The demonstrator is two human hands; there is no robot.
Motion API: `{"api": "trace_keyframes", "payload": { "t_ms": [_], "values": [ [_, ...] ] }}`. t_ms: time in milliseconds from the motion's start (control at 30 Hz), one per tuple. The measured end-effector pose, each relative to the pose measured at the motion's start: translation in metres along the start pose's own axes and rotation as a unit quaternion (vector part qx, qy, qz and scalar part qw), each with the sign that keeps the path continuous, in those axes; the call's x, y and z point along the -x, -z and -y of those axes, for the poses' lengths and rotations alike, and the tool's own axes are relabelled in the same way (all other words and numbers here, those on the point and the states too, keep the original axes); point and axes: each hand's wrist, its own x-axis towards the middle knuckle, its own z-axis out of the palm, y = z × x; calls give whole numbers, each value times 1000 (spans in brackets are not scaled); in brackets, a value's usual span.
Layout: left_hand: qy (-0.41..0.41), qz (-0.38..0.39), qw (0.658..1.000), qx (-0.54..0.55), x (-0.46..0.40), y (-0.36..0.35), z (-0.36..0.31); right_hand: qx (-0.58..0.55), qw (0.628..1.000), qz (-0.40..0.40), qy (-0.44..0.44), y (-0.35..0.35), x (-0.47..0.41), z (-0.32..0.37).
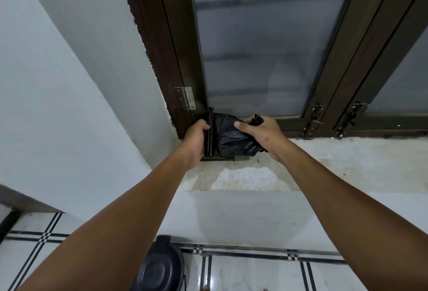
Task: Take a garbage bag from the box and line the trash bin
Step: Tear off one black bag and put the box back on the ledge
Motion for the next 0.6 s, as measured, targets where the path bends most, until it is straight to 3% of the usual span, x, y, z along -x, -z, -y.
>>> {"api": "trace_keyframes", "payload": {
  "t_ms": [233,600],
  "values": [
    [-61,39,995,-75,1,-1,2,-20,999,-34,-4,-3,3,4],
    [-6,-9,999,-35,6,1,2,-33,999,-39,1,-3,-1,3]
  ]
}}
